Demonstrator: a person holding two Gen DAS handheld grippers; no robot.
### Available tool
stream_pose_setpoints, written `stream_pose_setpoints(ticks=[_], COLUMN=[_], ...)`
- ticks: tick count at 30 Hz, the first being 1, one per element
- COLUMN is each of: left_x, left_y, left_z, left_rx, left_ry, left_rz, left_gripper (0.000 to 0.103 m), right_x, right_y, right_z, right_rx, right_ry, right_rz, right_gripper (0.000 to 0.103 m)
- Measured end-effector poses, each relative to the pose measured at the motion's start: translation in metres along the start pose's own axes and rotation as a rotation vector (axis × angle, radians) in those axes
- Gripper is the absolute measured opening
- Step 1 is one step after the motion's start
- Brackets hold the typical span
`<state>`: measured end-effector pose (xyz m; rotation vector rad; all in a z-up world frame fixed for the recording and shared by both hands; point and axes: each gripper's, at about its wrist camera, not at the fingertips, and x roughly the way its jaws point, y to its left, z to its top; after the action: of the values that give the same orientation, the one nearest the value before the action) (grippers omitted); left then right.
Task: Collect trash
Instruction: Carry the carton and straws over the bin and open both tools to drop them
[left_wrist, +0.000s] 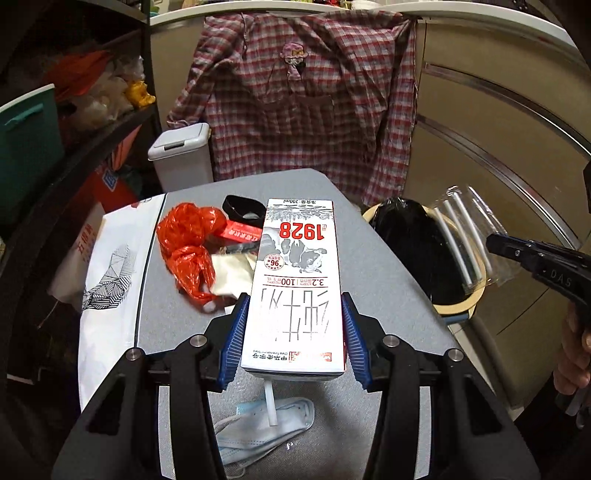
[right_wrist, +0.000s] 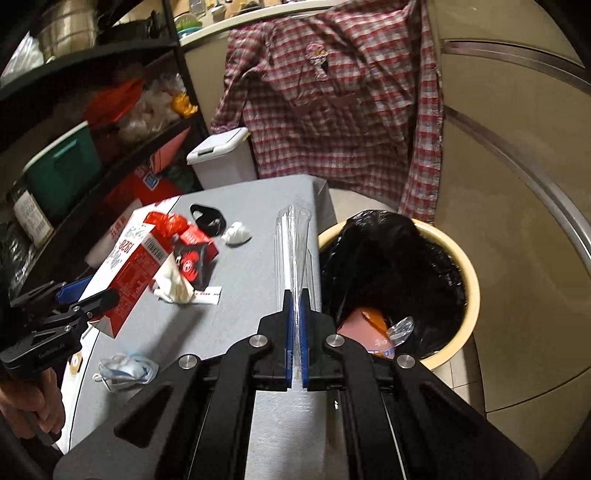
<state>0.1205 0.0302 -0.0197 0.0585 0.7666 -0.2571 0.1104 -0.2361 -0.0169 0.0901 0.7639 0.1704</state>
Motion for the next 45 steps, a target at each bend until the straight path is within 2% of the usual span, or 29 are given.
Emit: stream_pose_setpoints(ticks=[10,14,22,34,45], left_x=[-0.007,-0.017,-0.02,0.007,0.057], left_y=[-0.001,0.005,-0.008,-0.082,-0.141], left_z=[0.01,0.017,0.023,0.052,0.08], left_rx=[-0.02,-0.036,-0.03,-0.023,-0.012], left_ry=[-0.036,-0.074,-0.076,-0.074,-0.031], left_rz=[0.013,0.029,-0.003,-0.121,-0.152], left_gripper=[0.048,0.048,0.048,0.048,0.048], right_x=[-0.013,-0.019,-0.032,-0.024,-0.009], right_y=[-0.028,-0.036,-0.063,-0.094,-0.112], right_z=[0.015,0.022,0.047,0.063,0.07], right_rx=[0.04,0.043,0.041,0.062,0.096], right_ry=[-0.032,-0.05,-0.078,-0.066,-0.058], right_rz=[0.02,0.016,-0.003,-0.023,-0.043], right_gripper=[0.003,0.003,0.003,0.003,0.004])
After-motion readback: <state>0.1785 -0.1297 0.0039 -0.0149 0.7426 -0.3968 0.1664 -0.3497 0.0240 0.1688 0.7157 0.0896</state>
